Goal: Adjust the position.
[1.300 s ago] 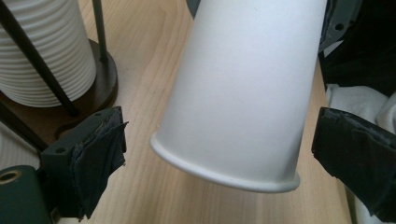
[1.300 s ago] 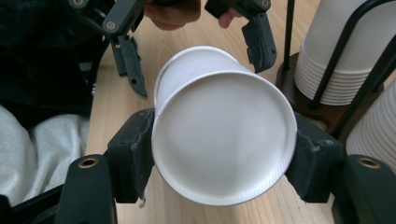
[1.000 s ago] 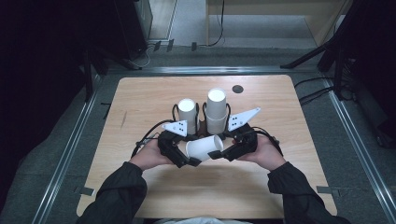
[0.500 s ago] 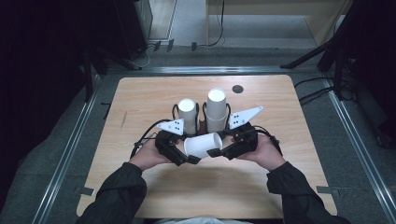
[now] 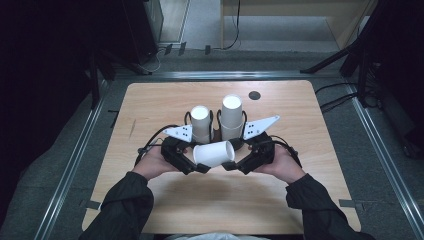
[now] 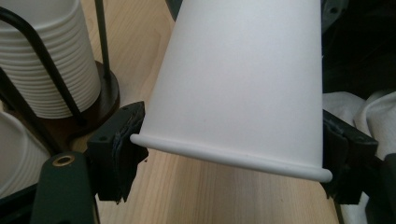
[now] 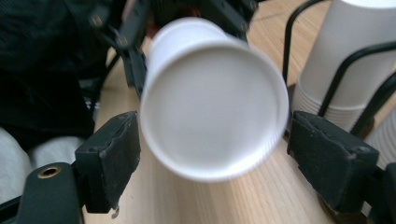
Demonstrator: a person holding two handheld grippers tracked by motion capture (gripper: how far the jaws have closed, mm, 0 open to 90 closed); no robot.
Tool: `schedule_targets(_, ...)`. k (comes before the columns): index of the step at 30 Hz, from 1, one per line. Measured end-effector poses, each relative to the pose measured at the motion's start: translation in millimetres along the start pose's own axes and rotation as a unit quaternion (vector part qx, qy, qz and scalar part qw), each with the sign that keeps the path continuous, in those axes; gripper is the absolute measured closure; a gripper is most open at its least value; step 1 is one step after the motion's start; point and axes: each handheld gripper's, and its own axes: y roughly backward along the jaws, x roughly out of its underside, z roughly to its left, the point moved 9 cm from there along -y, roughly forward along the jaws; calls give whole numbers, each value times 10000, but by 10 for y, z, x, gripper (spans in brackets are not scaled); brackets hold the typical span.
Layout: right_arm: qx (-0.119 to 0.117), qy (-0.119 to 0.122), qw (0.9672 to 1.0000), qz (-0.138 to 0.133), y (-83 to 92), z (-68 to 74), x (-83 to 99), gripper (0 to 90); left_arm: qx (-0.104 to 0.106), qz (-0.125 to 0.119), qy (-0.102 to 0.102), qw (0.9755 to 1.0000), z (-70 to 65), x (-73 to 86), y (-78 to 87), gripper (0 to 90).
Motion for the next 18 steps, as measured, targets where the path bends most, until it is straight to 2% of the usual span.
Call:
schedule_targets(5,-7,16,9999,155,-16,-13,86,186,-21,123,-113,9999,-11,-27,49,203)
schedule_targets(9,8,21,9996,274,-39,-15,141,197,-61,349,-127,9993,11,-14,63,203)
schedule_targets(13,130,155,9988,452,-48,-16,219,196,-136,599,-263,9978,10,-4,88,201)
schedule_targets(18,139,87,9988,460,-53,-18,247,199,-118,859,-309,9958,28,29,66,200)
